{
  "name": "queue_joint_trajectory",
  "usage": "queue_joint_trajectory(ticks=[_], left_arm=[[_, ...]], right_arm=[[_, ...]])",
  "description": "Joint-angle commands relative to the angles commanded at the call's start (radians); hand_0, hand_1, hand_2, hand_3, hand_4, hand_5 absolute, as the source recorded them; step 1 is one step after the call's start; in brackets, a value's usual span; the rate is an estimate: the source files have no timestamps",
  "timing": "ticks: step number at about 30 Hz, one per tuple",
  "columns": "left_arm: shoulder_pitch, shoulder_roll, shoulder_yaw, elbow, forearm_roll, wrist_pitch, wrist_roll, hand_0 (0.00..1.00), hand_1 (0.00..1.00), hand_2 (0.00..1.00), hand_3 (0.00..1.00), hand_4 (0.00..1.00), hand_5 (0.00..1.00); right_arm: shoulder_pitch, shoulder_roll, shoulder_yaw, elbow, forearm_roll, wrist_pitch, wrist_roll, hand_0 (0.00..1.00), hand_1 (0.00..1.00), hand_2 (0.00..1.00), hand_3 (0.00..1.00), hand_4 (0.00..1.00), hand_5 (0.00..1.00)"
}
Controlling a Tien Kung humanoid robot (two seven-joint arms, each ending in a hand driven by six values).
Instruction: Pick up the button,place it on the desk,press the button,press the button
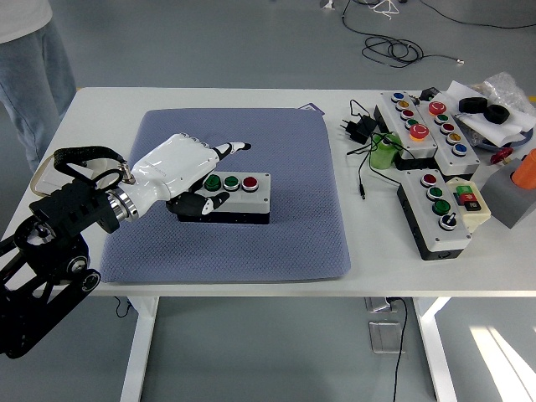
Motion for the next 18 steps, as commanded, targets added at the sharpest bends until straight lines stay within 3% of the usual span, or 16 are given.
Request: queue_joint_trajectory(ticks=[9, 13, 18], left_arm=[[-0.008, -0.014, 0.038, 0.023, 0.009, -0.049, 0.022, 0.064, 0.002, 0.053, 0.918, 0.545, 0.002], [-0.03, -0.024, 0.044, 0.055, 0.021, -0.107, 0.041, 0.065, 0.002, 0.053, 0.916, 0.557, 0.002], [-0.056, -0.032, 0.05, 0.089, 0.024, -0.142, 0.054, 0.07, 0.002, 0.054, 0.916, 0.559, 0.002]], right_arm=[[-0.001, -0.003, 0.008, 0.0, -0.002, -0.003, -0.001, 0.787, 0.797, 0.817, 0.751, 0.412, 0.479], [0.001, -0.005, 0.009, 0.0, 0.003, -0.004, 0.0, 0.787, 0.797, 0.817, 0.751, 0.412, 0.479], [0.002, -0.007, 0.011, 0.0, 0.004, -0.005, 0.0, 0.787, 0.797, 0.817, 0.751, 0.412, 0.479]])
